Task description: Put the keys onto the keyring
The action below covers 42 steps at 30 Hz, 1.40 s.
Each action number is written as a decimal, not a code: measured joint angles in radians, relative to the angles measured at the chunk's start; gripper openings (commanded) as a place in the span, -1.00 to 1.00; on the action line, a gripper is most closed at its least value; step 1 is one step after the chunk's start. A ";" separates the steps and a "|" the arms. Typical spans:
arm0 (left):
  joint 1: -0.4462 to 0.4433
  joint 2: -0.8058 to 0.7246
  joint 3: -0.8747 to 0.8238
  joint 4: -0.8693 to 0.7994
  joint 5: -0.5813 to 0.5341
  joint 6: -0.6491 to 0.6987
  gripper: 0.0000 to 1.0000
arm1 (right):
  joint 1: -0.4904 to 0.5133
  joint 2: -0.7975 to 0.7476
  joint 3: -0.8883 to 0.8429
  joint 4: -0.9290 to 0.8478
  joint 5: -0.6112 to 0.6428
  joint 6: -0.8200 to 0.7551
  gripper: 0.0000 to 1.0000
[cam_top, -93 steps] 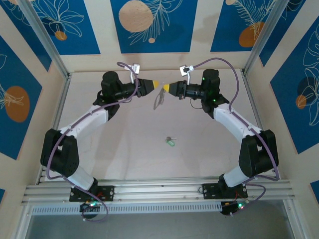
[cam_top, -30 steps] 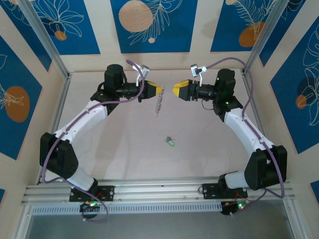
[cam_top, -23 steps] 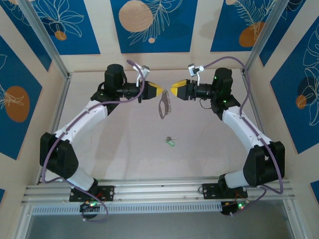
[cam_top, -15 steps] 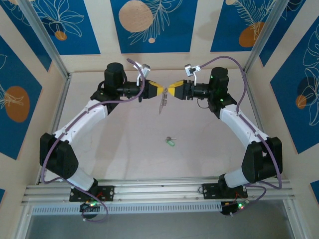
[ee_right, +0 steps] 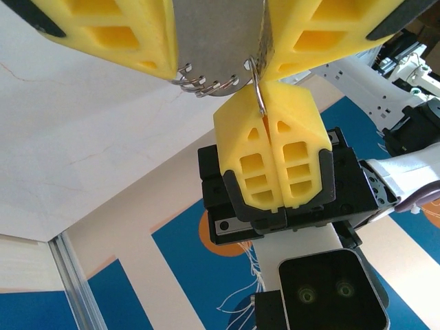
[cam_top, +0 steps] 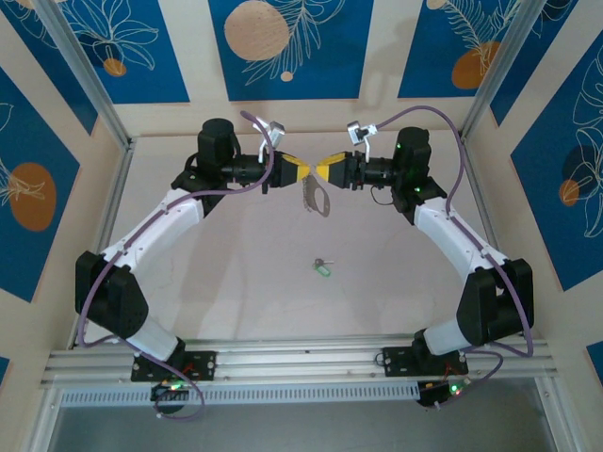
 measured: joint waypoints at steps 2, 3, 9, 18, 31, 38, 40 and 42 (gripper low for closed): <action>0.000 0.000 0.000 0.000 0.003 0.000 -1.00 | -0.002 -0.004 0.000 0.002 0.003 0.000 -0.30; 0.000 0.000 0.000 0.000 0.005 0.000 -1.00 | -0.003 -0.007 0.000 0.005 0.003 0.000 -0.31; 0.000 0.000 0.000 0.000 0.013 0.000 -1.00 | -0.003 -0.014 0.000 0.011 0.002 0.004 -0.34; -0.004 0.000 0.000 -0.005 0.028 0.001 -1.00 | 0.007 -0.014 0.000 0.012 0.003 0.004 -0.41; -0.005 0.000 0.000 -0.053 0.028 0.032 -1.00 | 0.034 -0.011 0.031 0.011 0.002 0.003 -0.50; -0.005 -0.001 0.000 -0.058 0.028 0.034 -1.00 | 0.034 -0.009 0.031 0.001 0.002 -0.001 -0.50; -0.005 -0.003 0.000 -0.061 0.028 0.035 -1.00 | 0.034 -0.009 0.031 -0.006 0.003 -0.005 -0.50; -0.005 -0.006 0.000 -0.068 0.028 0.039 -1.00 | 0.034 -0.009 0.031 -0.012 0.003 -0.008 -0.51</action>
